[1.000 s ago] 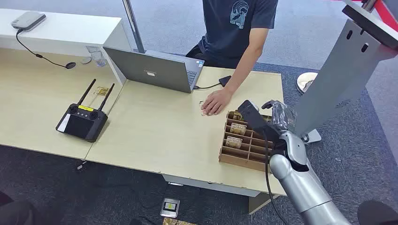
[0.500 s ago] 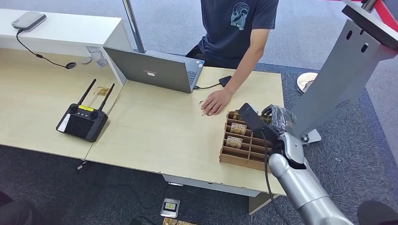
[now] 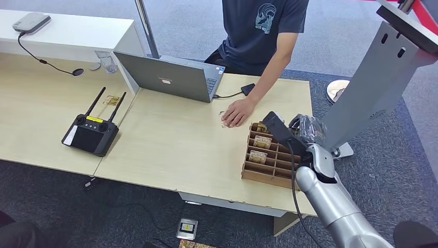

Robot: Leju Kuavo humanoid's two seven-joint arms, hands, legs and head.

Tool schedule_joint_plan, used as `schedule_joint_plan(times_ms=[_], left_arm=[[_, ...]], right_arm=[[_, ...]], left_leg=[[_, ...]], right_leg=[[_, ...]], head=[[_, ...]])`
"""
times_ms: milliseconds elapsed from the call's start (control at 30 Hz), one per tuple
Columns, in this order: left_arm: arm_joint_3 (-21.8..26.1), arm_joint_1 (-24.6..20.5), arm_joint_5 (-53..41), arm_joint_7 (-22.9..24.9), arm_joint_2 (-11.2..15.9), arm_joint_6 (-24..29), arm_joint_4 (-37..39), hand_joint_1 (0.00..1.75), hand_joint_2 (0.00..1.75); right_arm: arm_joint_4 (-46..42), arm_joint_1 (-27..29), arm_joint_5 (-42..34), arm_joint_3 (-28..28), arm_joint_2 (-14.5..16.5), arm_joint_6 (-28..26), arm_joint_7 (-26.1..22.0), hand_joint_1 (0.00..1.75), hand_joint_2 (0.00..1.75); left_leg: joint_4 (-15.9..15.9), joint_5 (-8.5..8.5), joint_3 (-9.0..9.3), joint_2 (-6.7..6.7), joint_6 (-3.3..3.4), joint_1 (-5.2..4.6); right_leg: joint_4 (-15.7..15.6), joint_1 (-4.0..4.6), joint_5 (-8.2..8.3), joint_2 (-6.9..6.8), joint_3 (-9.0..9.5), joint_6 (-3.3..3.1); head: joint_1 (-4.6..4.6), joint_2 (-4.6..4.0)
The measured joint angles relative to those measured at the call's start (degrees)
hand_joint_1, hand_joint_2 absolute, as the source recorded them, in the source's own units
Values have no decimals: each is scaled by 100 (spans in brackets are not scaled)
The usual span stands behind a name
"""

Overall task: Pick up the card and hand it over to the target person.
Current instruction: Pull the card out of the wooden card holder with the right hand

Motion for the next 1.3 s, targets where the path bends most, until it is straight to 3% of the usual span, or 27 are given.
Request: schedule_joint_plan(times_ms=[367,533,867,1300], left_arm=[[-4,-5,-12,8,-13,-6,3,0,0],[3,-2,-16,-4,-17,-22,7,0,0],[8,-16,-35,-3,-25,-24,9,0,0],[24,0,-24,5,-37,8,15,0,0]], right_arm=[[-175,33,-12,-6,-85,-34,16,112,175],[-436,57,20,-17,-145,-62,55,93,175],[-1092,155,150,-162,-316,7,161,95,175],[-949,179,172,-245,-301,52,161,98,175]], left_leg=[[0,2,1,-3,2,0],[2,3,-3,-5,3,0],[4,-1,-5,-7,2,-1],[2,0,-4,-5,2,-1]], right_leg=[[-2,1,2,0,2,-1],[-1,0,3,1,-1,-1],[2,0,-2,-3,-4,0],[0,-1,-1,-3,-4,0]], head=[[0,0],[0,0],[0,0],[0,0]])
